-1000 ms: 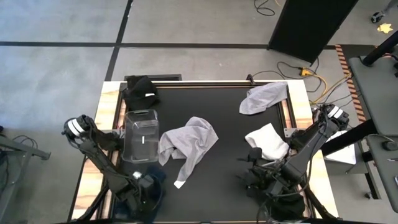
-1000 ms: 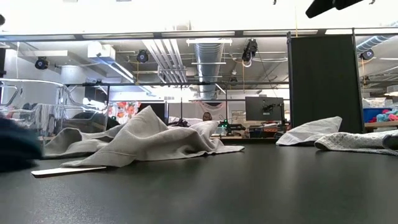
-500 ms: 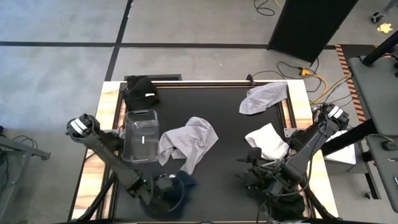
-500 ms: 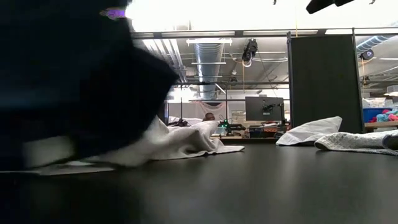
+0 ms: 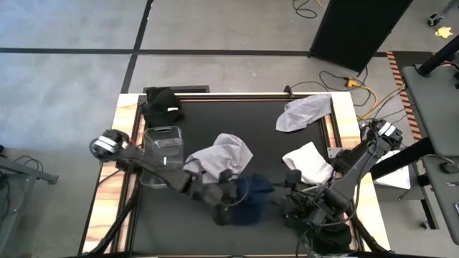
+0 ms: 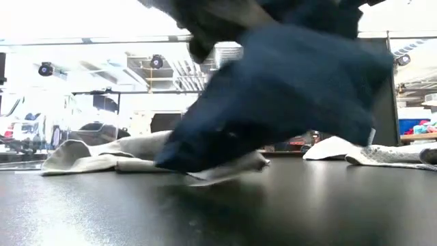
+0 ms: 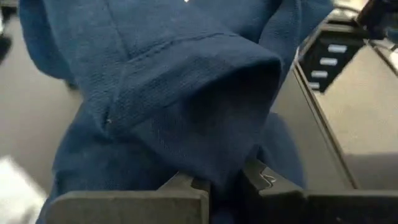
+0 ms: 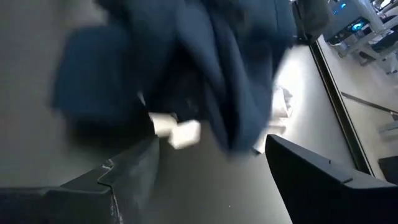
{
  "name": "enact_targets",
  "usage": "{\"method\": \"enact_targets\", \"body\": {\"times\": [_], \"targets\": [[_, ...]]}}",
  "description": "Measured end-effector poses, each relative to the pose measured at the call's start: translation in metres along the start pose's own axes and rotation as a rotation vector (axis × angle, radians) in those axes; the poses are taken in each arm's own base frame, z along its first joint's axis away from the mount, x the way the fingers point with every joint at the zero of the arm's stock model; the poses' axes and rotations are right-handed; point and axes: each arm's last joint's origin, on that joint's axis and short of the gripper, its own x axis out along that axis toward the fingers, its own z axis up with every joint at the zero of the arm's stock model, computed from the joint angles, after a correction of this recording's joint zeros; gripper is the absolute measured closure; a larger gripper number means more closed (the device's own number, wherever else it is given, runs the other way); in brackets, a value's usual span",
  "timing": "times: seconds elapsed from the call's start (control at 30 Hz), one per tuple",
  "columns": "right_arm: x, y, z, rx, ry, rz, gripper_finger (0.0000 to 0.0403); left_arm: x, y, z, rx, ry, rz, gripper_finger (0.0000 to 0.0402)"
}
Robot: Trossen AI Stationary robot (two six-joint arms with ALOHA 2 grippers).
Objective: Sort towels by color in basket
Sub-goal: Put the blue towel into the bottom transparent bin
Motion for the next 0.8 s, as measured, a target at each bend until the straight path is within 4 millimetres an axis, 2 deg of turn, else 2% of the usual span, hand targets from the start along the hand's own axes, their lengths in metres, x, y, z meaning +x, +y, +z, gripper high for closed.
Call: {"method": "enact_targets", "body": {"times": [0.2, 0.3, 0.4, 0.53, 0.7, 0.8], "targets": [[0.001, -0.001, 0.0, 0.001, 0.002, -0.004, 0.0108, 0.063, 0.027, -0.019, 0.001, -0.043, -0.019, 0.0384], [0.006, -0.004, 0.0, 0.029, 0.011, -0.015, 0.0105, 0.088, 0.037, -0.026, -0.034, 0.007, 0.019, 0.0368], [0.014, -0.008, -0.002, 0.065, 0.053, 0.009, 0.0101, 0.105, 0.041, -0.032, -0.032, 0.122, 0.034, 0.0337], [0.031, -0.009, -0.01, 0.115, 0.094, 0.076, 0.0095, 0.109, 0.039, -0.027, 0.009, 0.264, 0.066, 0.0281], [0.06, -0.004, -0.022, 0.122, 0.104, 0.116, 0.0092, 0.095, 0.028, -0.011, 0.07, 0.382, 0.079, 0.0209], [0.076, 0.002, -0.023, 0.127, 0.064, 0.124, 0.0098, 0.083, 0.02, 0.004, 0.101, 0.36, 0.058, 0.0178]]}}
